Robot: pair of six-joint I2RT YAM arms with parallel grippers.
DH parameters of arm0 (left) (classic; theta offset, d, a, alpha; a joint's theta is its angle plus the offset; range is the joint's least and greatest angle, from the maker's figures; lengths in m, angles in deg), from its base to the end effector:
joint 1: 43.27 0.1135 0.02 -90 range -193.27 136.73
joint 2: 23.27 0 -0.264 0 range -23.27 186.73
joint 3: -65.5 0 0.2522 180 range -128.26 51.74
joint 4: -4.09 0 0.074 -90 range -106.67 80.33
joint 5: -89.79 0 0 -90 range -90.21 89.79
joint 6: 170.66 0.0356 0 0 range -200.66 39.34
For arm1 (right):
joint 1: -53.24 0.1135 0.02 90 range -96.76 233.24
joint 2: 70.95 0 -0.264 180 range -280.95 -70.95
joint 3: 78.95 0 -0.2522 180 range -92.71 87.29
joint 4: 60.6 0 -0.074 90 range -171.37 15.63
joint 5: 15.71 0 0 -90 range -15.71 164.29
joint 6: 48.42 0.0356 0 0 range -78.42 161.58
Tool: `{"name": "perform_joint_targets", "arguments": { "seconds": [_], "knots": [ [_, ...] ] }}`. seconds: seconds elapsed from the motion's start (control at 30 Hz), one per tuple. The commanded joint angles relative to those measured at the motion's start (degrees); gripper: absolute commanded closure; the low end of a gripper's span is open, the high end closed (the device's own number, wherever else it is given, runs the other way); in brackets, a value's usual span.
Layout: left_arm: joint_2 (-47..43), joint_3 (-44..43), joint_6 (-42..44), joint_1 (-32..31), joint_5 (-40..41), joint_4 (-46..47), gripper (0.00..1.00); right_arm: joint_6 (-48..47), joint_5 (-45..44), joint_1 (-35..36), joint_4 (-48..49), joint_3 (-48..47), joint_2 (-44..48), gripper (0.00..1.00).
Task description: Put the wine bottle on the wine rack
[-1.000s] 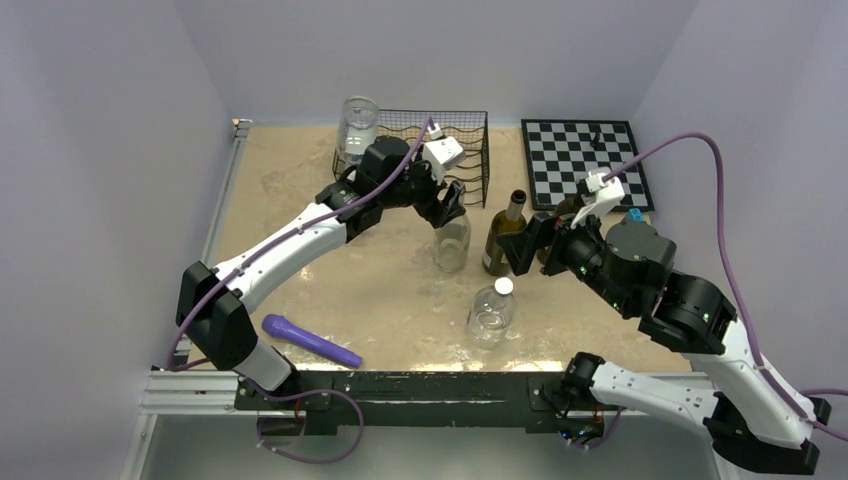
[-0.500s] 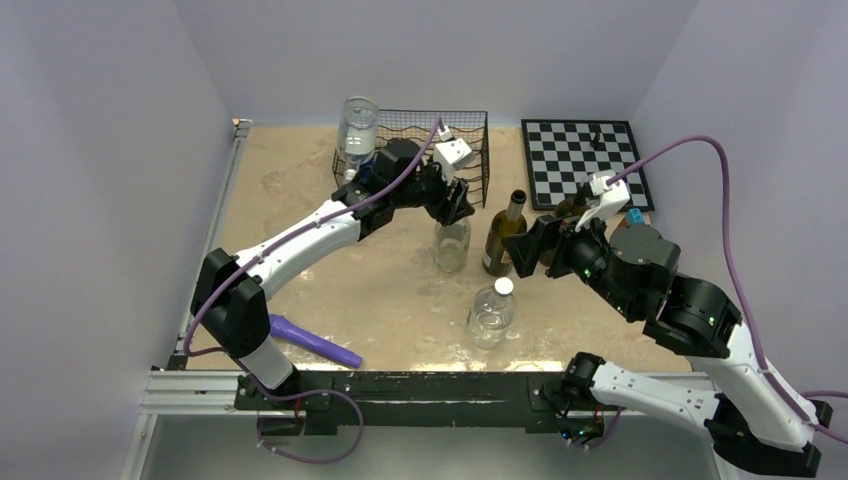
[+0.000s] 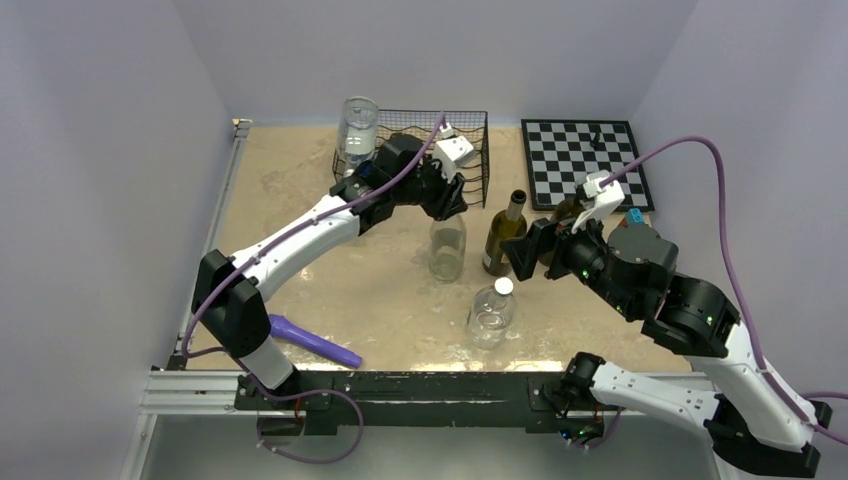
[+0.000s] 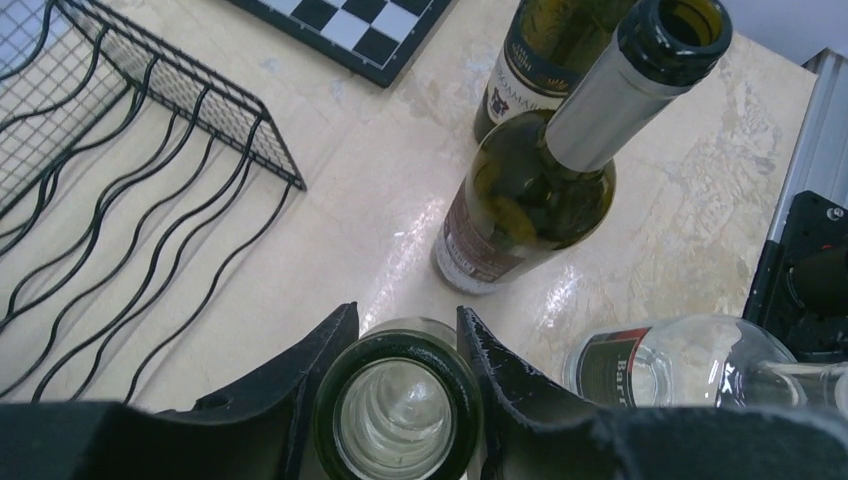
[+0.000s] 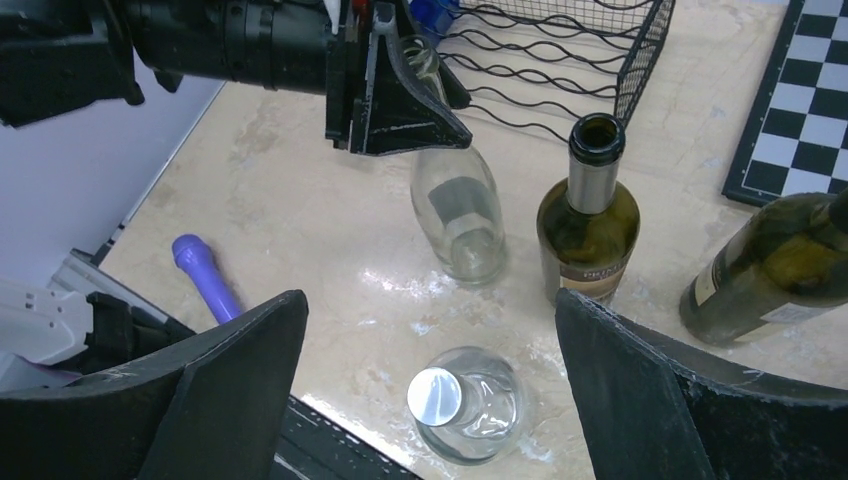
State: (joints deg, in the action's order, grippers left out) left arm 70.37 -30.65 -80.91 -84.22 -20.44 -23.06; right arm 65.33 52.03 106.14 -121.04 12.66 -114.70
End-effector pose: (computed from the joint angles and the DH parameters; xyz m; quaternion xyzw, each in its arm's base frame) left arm 0.2837 -0.2625 0.3432 0.3771 0.7439 -0.3254 0.4456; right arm 0.0781 0.0809 0.4441 -0.0842 0.7867 0.2462 0.5598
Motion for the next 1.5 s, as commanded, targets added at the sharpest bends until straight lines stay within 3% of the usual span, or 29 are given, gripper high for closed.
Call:
{"name": "perform_joint_targets", "arguments": {
  "seconds": [0.0, 0.17, 0.43, 0.67, 1.07, 1.47],
  "knots": [
    [-3.4, -11.1, -1.1, -0.3, 3.0, -5.0, 1.0, -4.7, 5.4, -0.2, 3.7, 0.7, -0.5, 0.01],
    [-3.2, -24.6, -3.0, -0.4, 5.6, -21.4, 1.0, -11.4, 13.0, -0.2, 8.7, 2.1, -0.6, 0.01],
    [-8.7, -30.8, -6.0, -0.4, 8.7, -31.8, 1.0, -17.7, 27.2, -0.1, 16.4, 4.8, -2.9, 0.01],
    [-9.5, -40.2, -7.0, -0.4, 8.3, -41.0, 1.0, -20.5, 30.0, 1.4, 35.8, 14.9, -7.3, 0.01],
    [-15.1, -41.6, -8.1, -0.5, 2.7, -40.8, 1.0, -20.1, 31.2, 2.1, 53.7, 19.0, -15.6, 0.01],
    [-19.7, -40.9, -9.5, -0.5, -4.3, -35.5, 1.0, -19.1, 32.1, 3.3, 59.9, 18.5, -21.6, 0.01]
  ]
}}
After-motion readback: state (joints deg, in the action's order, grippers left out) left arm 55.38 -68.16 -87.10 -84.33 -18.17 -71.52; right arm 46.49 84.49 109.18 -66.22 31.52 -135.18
